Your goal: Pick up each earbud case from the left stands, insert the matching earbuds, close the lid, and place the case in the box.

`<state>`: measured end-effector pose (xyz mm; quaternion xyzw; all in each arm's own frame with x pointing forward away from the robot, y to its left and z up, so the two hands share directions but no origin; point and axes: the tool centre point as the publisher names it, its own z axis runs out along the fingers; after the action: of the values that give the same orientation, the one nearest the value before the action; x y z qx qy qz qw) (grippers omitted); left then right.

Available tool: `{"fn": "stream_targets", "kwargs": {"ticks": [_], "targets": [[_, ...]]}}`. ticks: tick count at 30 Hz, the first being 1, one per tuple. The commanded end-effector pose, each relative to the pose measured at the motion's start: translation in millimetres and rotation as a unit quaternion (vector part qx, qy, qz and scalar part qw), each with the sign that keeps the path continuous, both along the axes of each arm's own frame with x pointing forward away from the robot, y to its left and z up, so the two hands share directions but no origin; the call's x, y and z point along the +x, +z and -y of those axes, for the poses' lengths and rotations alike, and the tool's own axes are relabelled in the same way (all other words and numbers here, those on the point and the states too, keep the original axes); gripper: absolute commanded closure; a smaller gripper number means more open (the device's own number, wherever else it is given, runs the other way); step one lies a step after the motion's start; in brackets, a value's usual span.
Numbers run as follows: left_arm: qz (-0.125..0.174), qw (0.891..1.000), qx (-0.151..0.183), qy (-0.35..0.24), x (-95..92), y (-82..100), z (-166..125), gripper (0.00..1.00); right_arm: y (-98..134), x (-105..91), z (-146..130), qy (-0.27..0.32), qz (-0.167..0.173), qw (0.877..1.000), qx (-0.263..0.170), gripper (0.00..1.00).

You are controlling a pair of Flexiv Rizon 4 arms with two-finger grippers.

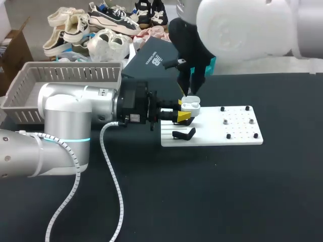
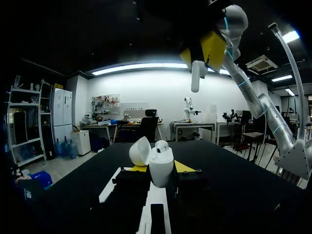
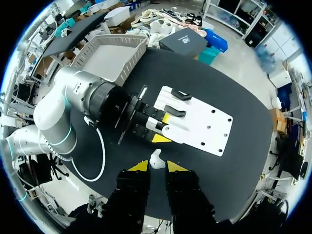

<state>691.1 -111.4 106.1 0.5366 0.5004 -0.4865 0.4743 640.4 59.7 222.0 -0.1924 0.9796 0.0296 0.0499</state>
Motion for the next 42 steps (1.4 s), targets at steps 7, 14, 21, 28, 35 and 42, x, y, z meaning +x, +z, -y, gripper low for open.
{"fn": "stream_targets", "kwargs": {"ticks": [7,14,21,28,35,42], "targets": [[0.000,1.000,0.000,0.000,0.2,0.1,-0.2,1.00,-10.0,6.4,-6.0,-0.047,-0.029,0.998,-0.014,1.00],[0.000,1.000,0.000,0.000,0.2,0.1,-0.2,1.00,-15.5,5.1,-6.1,-0.067,-0.023,0.997,-0.002,1.00],[0.000,1.000,0.000,0.000,0.2,0.1,-0.2,1.00,-21.9,7.2,-4.7,-0.089,-0.018,0.996,0.003,1.00],[0.000,1.000,0.000,0.000,0.2,0.1,-0.2,1.00,-28.9,8.9,-1.1,-0.102,-0.005,0.995,0.009,1.00],[0.000,1.000,0.000,0.000,0.2,0.1,-0.2,1.00,-38.6,10.6,-0.7,-0.105,0.012,0.994,0.014,1.00],[0.000,1.000,0.000,0.000,0.2,0.1,-0.2,1.00,-46.3,14.6,-0.2,-0.110,0.015,0.994,0.016,1.00]]}}
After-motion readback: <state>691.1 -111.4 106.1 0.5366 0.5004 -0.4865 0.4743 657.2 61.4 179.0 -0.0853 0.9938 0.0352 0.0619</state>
